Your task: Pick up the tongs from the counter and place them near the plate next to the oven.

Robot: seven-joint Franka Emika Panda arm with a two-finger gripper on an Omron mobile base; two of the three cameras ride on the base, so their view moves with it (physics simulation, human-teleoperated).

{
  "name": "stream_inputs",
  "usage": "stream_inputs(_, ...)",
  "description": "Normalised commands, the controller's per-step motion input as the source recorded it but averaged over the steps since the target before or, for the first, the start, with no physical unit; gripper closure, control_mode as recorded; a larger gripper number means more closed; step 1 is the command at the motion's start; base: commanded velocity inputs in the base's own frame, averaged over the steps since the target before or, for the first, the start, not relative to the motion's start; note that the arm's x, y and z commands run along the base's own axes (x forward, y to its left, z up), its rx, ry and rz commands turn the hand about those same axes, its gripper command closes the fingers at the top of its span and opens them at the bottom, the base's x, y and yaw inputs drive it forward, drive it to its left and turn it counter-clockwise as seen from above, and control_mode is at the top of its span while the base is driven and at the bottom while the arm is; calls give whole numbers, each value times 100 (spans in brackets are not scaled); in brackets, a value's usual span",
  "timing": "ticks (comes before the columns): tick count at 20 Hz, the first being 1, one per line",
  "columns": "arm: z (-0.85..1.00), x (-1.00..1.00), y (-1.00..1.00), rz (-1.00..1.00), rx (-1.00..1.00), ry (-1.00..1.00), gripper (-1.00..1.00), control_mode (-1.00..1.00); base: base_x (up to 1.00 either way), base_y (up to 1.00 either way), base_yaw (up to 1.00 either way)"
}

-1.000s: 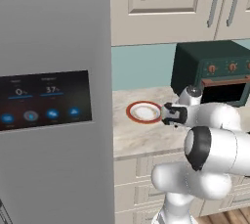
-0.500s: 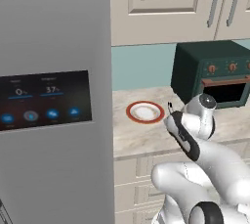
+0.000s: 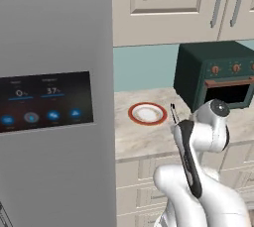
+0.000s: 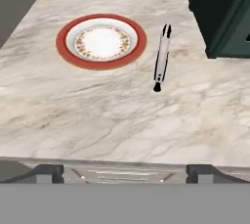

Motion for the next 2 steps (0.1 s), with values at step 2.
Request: stream_inputs(2,0,-65,15,-11,0,0,-100,-100,0,0,0)
